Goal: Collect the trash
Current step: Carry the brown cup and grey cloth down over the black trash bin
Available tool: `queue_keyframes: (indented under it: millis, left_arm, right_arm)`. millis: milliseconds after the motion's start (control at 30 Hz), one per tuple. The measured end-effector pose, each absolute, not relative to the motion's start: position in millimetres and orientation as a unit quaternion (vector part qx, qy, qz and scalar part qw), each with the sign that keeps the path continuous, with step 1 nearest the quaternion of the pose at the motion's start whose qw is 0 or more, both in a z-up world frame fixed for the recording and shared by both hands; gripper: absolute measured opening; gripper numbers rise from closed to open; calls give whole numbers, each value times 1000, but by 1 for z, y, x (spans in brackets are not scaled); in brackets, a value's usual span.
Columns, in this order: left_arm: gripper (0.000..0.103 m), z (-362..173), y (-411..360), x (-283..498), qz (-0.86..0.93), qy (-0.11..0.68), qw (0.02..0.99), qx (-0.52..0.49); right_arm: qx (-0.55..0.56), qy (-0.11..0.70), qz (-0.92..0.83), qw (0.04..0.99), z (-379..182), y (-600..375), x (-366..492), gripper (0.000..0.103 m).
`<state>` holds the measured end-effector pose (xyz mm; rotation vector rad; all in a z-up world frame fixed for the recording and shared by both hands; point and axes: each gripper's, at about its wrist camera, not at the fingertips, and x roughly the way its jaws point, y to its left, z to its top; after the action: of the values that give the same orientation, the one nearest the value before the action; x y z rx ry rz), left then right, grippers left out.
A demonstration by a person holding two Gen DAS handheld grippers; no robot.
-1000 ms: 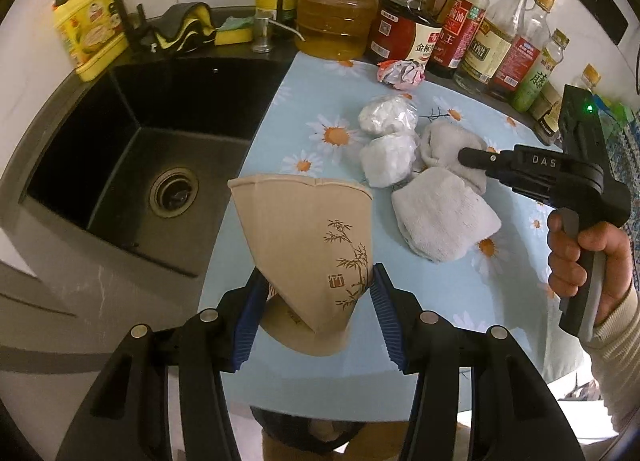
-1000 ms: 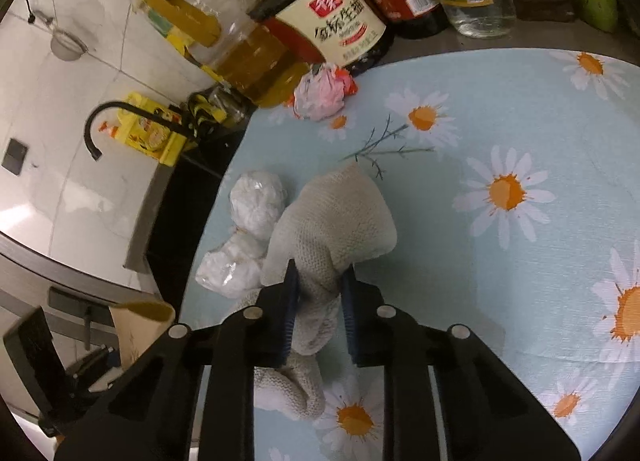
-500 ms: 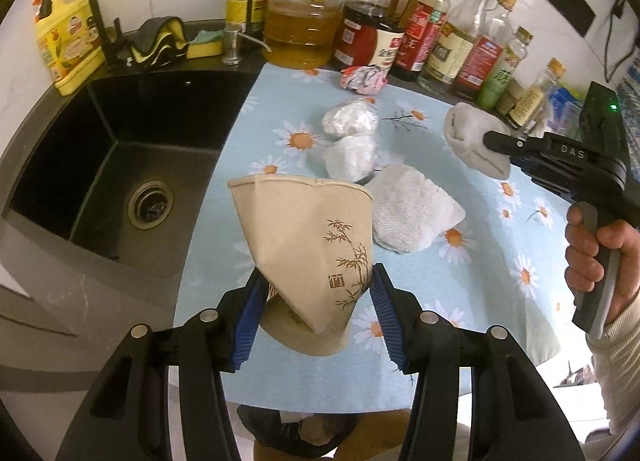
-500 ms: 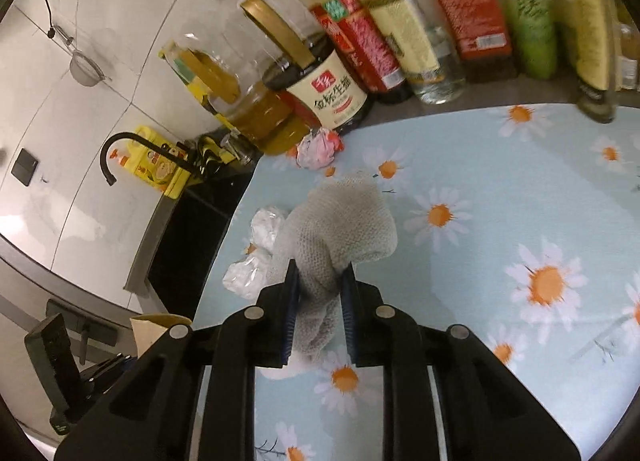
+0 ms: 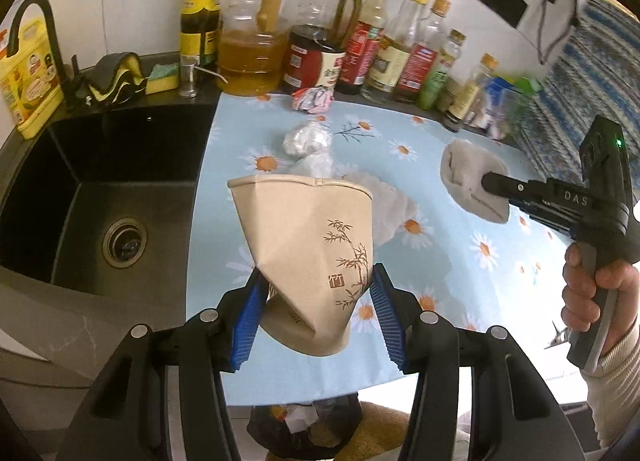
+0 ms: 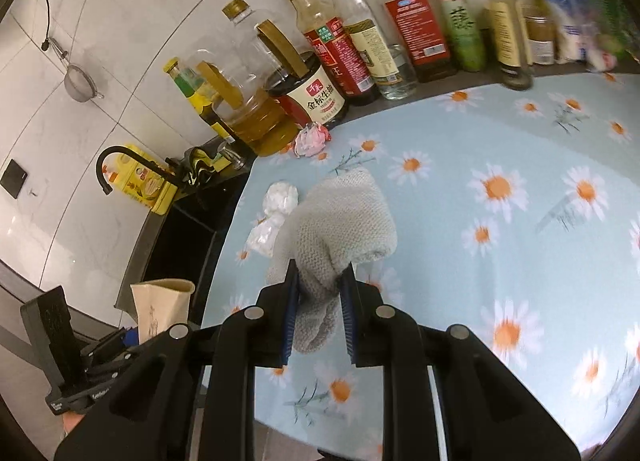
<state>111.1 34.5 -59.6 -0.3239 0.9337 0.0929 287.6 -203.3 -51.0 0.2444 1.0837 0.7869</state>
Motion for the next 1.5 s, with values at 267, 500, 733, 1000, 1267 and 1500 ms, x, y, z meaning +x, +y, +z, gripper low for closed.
queue_keyframes:
  millis: [267, 500, 733, 1000, 1267, 1500]
  left_arm:
    - [50, -61, 35, 81, -5, 446, 884, -142]
    - [50, -59, 27, 51, -39, 438, 888, -132]
    - [50, -65, 22, 28, -54, 446, 884, -127]
    - [50, -86, 17, 7, -58, 468, 871, -134]
    - [50, -120, 15, -9, -60, 510, 847, -140]
    - [50, -154, 11, -26, -61, 547, 822, -144]
  right_arm:
    - [111, 495, 332, 795, -50, -215, 217, 21]
    - [108, 492, 325, 801, -49, -216, 159, 21]
    - [105, 493, 335, 796, -51, -211, 118, 21]
    - [81, 519, 348, 777, -75, -195, 82, 22]
    - [65, 549, 352, 756, -104, -191, 60, 22]
    - [44, 579, 342, 739, -137, -193, 44, 22]
